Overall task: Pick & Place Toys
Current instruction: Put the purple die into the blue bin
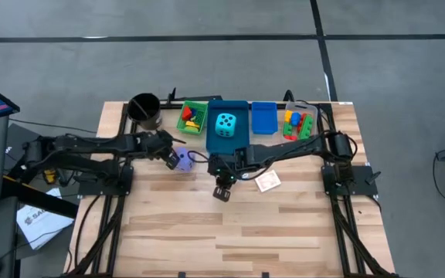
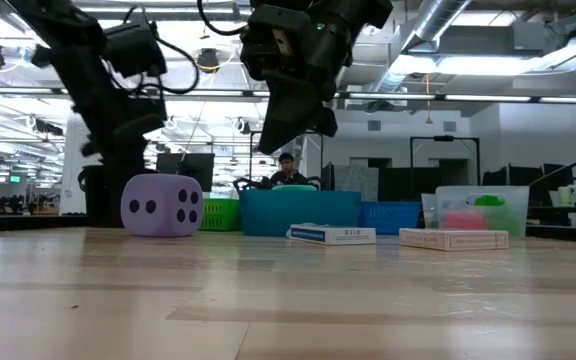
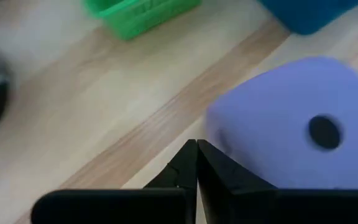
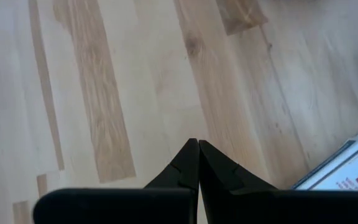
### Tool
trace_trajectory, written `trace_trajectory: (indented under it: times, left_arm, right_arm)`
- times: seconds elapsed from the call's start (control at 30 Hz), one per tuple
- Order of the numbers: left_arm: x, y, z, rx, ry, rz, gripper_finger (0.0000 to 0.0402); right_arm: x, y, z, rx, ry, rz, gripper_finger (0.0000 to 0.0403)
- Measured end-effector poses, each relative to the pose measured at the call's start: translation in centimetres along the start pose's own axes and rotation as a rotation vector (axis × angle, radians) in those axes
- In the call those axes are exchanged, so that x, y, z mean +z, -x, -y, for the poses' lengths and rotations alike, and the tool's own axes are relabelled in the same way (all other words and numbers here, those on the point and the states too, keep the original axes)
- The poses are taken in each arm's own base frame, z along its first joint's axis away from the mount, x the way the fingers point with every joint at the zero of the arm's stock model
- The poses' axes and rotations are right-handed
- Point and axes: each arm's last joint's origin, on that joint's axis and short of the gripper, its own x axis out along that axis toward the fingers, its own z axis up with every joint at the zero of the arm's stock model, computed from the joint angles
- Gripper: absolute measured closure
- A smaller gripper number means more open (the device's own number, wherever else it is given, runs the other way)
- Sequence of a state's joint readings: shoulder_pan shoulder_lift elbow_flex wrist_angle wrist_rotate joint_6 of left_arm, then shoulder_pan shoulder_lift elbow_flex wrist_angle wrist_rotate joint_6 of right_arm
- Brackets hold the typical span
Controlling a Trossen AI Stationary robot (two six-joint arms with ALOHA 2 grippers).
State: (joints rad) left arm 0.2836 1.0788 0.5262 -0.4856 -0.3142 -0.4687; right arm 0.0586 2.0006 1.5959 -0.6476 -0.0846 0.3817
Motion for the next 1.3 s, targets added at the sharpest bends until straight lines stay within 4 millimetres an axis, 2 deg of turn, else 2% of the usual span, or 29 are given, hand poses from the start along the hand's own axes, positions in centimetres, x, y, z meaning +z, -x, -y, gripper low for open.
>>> trace_trajectory:
  times: [0.07,0.2,0.3,0.43,0.6,0.7,0.87,0.97,1.13,1.3]
  left_arm:
    - [0.4,-0.7,0.6,-0.073,-0.045,0.006,0.0401]
    - [0.9,-1.5,2.3,-0.338,-0.135,-0.006,0.0401]
    - [0.7,-1.8,2.6,-0.329,-0.123,-0.020,0.0401]
    - [1.0,-1.9,2.7,-0.313,-0.019,-0.003,0.0401]
    - [1.8,-1.1,4.5,-0.560,-0.043,0.065,0.0401]
    - [1.5,-1.1,4.5,-0.516,-0.035,0.063,0.0401]
    - [0.5,-1.4,3.9,-0.410,0.027,-0.042,0.0401]
    - [0.3,-1.2,4.4,-0.482,0.024,-0.080,0.0401]
    - [0.5,-0.3,6.0,-0.659,-0.021,-0.040,0.0401]
    - [-0.2,-0.4,5.9,-0.598,-0.049,-0.073,0.0401]
  right_arm:
    - [-0.2,0.0,-0.1,-0.003,0.003,-0.015,0.0401]
    - [-0.6,0.0,-0.1,-0.015,0.030,-0.052,0.0401]
    - [-1.0,0.0,0.1,-0.031,0.032,-0.089,0.0401]
    - [-1.3,0.1,0.2,-0.047,0.029,-0.123,0.0401]
    - [-1.2,0.1,0.4,-0.048,0.035,-0.122,0.0401]
    - [-1.2,0.1,0.6,-0.052,0.030,-0.124,0.0401]
    - [-1.2,0.2,1.0,-0.064,0.018,-0.146,0.0401]
    - [-1.3,0.2,1.3,-0.067,0.012,-0.161,0.0401]
    - [-1.4,0.2,1.2,-0.044,0.010,-0.170,0.0401]
    - [-1.4,0.2,1.1,-0.045,-0.003,-0.170,0.0401]
